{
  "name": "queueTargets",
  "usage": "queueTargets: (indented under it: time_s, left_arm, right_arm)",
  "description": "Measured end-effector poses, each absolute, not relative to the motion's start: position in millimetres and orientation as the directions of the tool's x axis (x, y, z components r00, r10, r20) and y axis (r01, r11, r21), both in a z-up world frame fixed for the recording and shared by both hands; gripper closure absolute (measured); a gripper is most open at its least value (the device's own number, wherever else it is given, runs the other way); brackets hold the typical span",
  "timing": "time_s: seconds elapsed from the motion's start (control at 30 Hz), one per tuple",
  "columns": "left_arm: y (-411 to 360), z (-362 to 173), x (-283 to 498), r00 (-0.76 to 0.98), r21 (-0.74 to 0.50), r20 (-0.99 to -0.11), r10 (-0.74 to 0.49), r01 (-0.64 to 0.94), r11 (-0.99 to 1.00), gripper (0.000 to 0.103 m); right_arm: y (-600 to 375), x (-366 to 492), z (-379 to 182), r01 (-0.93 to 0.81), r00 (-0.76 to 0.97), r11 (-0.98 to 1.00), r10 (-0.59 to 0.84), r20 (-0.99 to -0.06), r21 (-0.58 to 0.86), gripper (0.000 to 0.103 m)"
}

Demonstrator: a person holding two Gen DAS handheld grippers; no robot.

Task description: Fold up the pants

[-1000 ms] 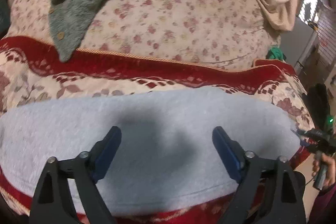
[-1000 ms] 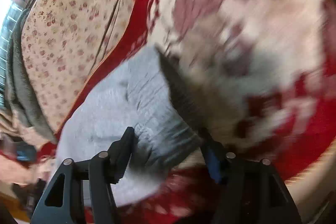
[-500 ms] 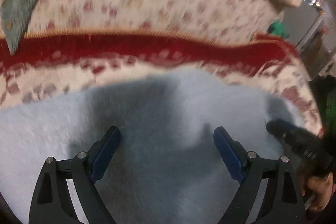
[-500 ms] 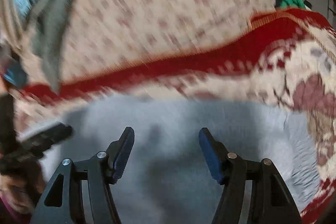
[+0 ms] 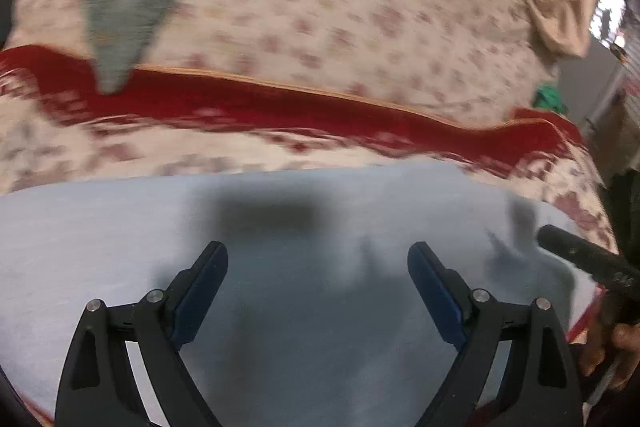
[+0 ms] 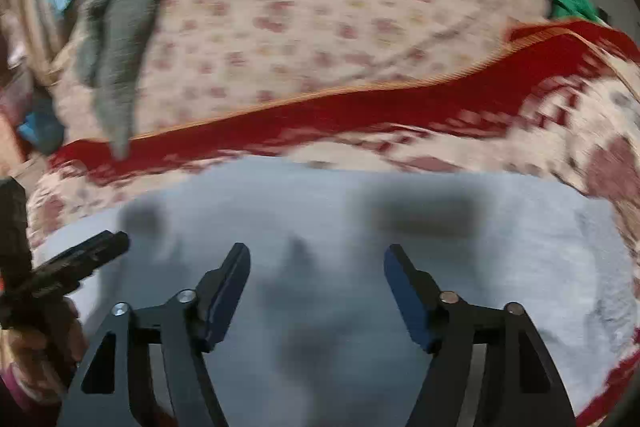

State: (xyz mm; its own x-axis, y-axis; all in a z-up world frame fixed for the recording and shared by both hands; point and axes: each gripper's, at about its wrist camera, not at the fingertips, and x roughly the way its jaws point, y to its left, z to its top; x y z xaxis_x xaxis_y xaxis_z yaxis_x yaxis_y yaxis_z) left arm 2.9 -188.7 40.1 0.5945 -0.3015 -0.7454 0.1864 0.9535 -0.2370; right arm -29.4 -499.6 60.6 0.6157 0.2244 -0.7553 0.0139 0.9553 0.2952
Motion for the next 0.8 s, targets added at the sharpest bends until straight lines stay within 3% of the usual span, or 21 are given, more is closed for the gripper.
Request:
queueTargets:
  time_s: [0.1,0.3,0.47,0.6,0.8]
  left_arm:
    - [-127.0,51.2,-12.1,0.651,-0.219,-0.727,-0.22,0.084,0.972,0.012]
    - [-19.8,61.1,-29.9,0.705,-0.217,-0.707,-0.054,-0.144,0.965,0.012]
    - [11.5,28.3,-20.8,0.659,-0.236,-0.751,-0.032,-0.224,0.945,0.012]
    - [0.6,13.3,-13.9,0.655,-0.163,-0.755,0.03,-0.232,0.959,0.012]
    - [4.9,30.3,-31.3,0.676,-0.178,-0.737,0.018,-0.22,0.959,0.012]
  right_arm:
    - [-451.3,-17.8,62.7,-0.107,0.584,0.912,0.38,-0.717,0.396,0.027]
    - [-342.2,14.5,47.1,-0.276,0.454,0.834,0.552,-0.7,0.478,0.027]
    - [-262.5,35.2,23.2,-0.365,0.358,0.812,0.573,-0.737,0.455,0.027]
    - [-233.8,45.9,-1.2,-0.416,0.337,0.837,0.504,-0.795,0.354,0.023]
    - [-230.8,51.8,29.1,-0.516,0.293,0.798,0.505,-0.812,0.31,0.022]
